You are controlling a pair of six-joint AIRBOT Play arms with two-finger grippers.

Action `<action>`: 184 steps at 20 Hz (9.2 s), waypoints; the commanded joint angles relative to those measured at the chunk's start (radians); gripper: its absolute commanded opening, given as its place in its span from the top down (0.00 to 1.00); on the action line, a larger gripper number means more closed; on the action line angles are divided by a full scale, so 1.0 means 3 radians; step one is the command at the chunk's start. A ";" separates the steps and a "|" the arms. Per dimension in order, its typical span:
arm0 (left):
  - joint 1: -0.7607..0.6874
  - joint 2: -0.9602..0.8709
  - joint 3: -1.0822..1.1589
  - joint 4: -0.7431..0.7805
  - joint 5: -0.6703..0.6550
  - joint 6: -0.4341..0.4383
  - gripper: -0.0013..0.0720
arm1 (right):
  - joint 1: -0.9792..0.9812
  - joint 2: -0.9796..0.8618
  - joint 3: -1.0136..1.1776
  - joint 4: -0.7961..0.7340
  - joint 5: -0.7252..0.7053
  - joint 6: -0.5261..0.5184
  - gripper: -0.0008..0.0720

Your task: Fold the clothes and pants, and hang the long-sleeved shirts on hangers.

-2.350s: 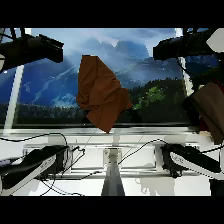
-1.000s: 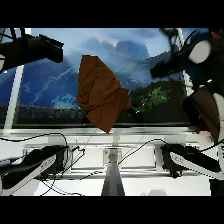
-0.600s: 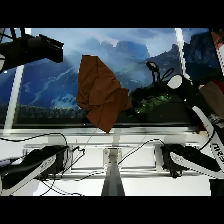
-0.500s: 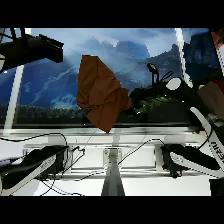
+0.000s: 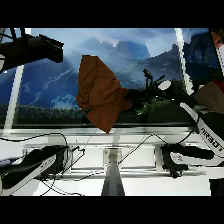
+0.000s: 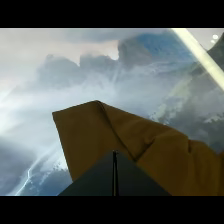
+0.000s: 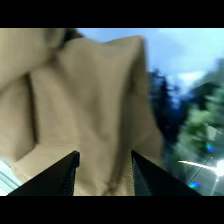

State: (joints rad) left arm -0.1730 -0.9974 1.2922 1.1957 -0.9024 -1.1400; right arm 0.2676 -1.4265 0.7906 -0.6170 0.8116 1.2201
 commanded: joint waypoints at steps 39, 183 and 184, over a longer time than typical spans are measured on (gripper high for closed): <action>0.0008 -0.0604 0.0000 0.0028 -0.0003 -0.0429 0.97 | 0.0434 -0.0106 0.0587 -0.0676 0.0411 0.0009 0.66; 0.0684 0.1064 -0.2697 -0.0435 0.0997 -0.0460 0.97 | -0.1053 0.1261 -0.1511 -0.0139 -0.0470 -0.0830 0.38; 0.0684 0.1064 -0.2697 -0.0435 0.1012 -0.0459 0.97 | -0.1008 0.1261 -0.1418 -0.0139 -0.0474 -0.0966 0.38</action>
State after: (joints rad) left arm 0.0319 -0.6781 0.4835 1.0649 -0.6064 -1.2781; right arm -0.0753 -1.0420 0.3225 -0.6571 0.7162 1.0477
